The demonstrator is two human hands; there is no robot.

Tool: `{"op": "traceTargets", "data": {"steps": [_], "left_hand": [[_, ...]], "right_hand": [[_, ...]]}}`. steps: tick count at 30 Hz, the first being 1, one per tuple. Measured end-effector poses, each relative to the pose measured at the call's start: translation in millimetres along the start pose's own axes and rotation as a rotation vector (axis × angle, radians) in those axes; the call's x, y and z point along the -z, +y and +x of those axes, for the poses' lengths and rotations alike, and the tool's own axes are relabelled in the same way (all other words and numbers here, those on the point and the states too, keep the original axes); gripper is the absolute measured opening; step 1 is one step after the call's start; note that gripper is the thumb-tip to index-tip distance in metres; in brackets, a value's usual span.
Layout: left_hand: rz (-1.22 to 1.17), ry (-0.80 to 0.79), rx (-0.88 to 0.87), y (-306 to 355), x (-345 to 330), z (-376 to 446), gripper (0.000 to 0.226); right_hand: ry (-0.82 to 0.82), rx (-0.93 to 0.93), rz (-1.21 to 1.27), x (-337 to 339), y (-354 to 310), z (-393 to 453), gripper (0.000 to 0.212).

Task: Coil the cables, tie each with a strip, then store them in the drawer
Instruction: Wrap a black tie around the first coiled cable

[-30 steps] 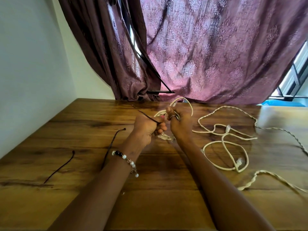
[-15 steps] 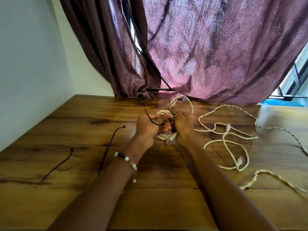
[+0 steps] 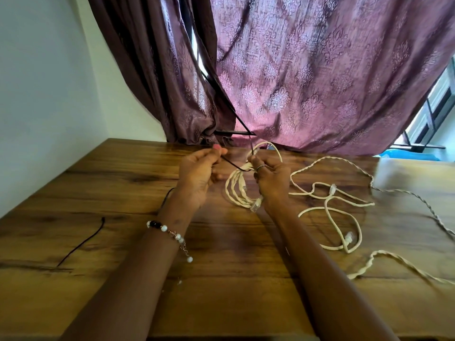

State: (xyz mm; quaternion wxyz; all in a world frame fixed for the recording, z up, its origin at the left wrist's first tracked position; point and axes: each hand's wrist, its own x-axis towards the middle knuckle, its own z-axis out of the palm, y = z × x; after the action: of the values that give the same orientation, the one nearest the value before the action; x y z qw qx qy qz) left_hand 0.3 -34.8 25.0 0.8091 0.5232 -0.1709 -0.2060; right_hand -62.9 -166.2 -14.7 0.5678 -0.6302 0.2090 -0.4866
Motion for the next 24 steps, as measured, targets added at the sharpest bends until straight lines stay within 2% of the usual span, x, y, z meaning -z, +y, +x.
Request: {"op": "traceTargets", "data": {"steps": [3,6,10,13,16,20,24], "left_hand": [[-0.035,0.131,-0.011,-0.1,7.8,8.4,0.008],[-0.173,0.218,0.067,2.4,15.8,17.3,0.005],[-0.37,0.218,0.108,6.2,23.7,22.6,0.007],[-0.347,0.216,0.104,4.7,22.7,20.7,0.012],[-0.113,0.192,0.145,1.5,21.3,20.0,0.023],[0.444,0.15,0.146,-3.9,28.7,17.7,0.031],[1.109,-0.211,0.149,-4.1,39.0,9.3,0.027]], "right_hand": [[-0.029,0.046,-0.066,-0.6,1.8,-2.1,0.015],[-0.047,0.09,-0.093,-0.9,-0.7,-5.2,0.011],[-0.092,0.118,-0.145,2.1,-3.5,-5.5,0.014],[-0.087,0.145,-0.15,4.3,-1.2,-2.6,0.015],[-0.03,0.139,-0.115,3.4,1.3,-2.2,0.012],[0.034,0.113,-0.025,6.4,2.5,0.9,0.006],[0.091,0.05,0.065,9.3,1.6,2.2,0.006]]}}
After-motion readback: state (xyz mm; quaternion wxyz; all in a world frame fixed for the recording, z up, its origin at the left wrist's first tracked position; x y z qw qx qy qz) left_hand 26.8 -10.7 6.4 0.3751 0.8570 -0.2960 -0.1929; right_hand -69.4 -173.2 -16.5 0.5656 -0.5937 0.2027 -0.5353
